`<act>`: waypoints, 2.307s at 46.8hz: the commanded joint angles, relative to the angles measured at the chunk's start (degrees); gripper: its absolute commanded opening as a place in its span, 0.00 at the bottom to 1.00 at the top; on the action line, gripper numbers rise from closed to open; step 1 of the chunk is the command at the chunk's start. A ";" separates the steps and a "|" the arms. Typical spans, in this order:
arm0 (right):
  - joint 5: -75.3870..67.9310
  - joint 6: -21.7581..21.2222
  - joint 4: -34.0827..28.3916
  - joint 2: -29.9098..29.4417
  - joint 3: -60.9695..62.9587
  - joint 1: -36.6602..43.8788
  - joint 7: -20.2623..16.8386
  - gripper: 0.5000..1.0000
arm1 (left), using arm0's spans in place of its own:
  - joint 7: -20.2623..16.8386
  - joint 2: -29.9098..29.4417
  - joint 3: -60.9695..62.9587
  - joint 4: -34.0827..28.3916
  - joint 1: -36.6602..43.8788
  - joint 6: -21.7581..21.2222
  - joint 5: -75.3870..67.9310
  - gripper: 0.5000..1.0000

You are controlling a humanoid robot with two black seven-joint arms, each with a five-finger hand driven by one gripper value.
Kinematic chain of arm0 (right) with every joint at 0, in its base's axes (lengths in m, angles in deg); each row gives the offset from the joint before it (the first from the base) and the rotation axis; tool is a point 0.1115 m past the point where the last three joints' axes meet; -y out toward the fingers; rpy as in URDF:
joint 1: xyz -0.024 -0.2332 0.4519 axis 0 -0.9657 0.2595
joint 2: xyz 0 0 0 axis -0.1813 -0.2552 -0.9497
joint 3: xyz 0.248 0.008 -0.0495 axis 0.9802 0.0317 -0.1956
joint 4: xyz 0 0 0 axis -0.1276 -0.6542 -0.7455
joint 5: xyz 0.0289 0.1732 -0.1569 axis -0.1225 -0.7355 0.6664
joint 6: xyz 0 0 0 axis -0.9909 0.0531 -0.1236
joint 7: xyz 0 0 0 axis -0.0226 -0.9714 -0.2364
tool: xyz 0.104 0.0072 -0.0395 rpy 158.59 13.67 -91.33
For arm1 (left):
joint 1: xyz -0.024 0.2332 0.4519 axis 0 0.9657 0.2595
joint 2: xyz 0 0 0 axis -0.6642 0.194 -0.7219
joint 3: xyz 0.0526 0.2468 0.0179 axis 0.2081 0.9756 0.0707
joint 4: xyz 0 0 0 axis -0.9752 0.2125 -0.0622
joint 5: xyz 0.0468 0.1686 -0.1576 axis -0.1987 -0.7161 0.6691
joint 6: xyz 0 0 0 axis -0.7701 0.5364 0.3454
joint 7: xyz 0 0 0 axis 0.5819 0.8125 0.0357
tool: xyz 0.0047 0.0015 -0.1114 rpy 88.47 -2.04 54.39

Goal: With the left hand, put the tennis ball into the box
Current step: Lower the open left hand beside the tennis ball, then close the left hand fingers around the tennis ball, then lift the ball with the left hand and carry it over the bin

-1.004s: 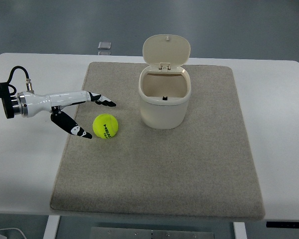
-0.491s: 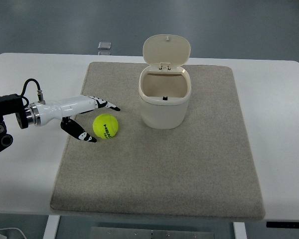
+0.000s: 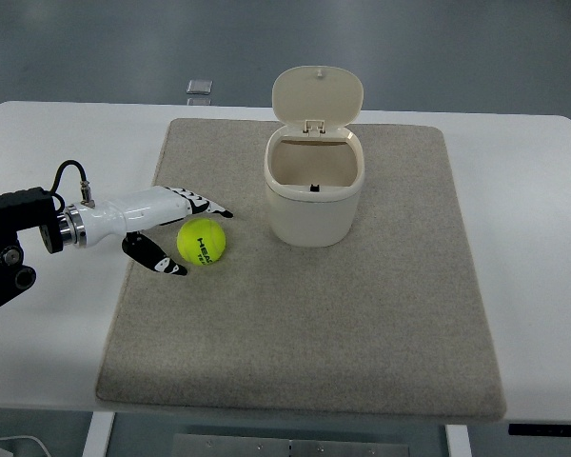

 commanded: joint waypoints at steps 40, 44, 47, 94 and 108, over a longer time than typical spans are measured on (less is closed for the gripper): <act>0.00 0.00 0.00 0.00 0.00 0.00 0.00 0.88 | -0.42 0.00 1.83 0.18 0.79 -5.00 -0.63 0.36; 0.00 0.00 0.00 0.00 0.00 0.00 0.00 0.88 | -0.42 0.00 1.83 0.18 0.79 -5.00 -0.63 0.25; 0.00 0.00 0.00 0.00 0.00 0.00 0.00 0.88 | -0.42 0.00 1.74 0.10 0.79 -5.00 -0.63 0.14; 0.00 0.00 0.00 0.00 0.00 0.00 0.00 0.88 | -4.56 -0.71 -2.92 6.51 -10.90 -23.37 -13.55 0.00; 0.00 0.00 0.00 0.00 0.00 0.00 0.00 0.88 | -4.12 6.85 -2.74 1.94 -14.06 -23.37 -27.70 0.00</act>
